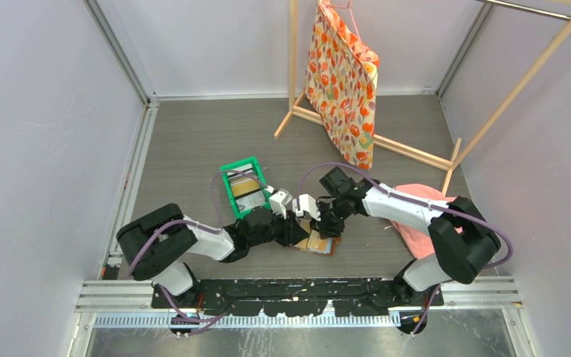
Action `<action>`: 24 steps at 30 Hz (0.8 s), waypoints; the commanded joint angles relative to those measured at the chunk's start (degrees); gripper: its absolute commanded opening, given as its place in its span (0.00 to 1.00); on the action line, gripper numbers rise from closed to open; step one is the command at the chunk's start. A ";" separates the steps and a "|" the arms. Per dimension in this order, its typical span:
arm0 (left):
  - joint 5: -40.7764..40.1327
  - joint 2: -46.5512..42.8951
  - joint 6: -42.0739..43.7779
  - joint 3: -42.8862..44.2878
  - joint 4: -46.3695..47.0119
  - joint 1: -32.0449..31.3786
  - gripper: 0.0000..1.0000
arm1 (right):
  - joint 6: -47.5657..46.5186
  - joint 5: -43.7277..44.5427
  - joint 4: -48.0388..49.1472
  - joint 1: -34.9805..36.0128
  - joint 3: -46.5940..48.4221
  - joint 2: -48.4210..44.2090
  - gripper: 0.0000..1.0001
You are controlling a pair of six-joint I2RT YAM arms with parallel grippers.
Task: Put the credit cards into the card holder
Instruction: Insert the credit card into the card holder.
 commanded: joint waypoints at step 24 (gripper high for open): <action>3.76 10.66 -5.76 4.53 6.49 0.07 0.22 | -8.89 7.50 -0.93 -2.15 -4.31 -5.10 0.34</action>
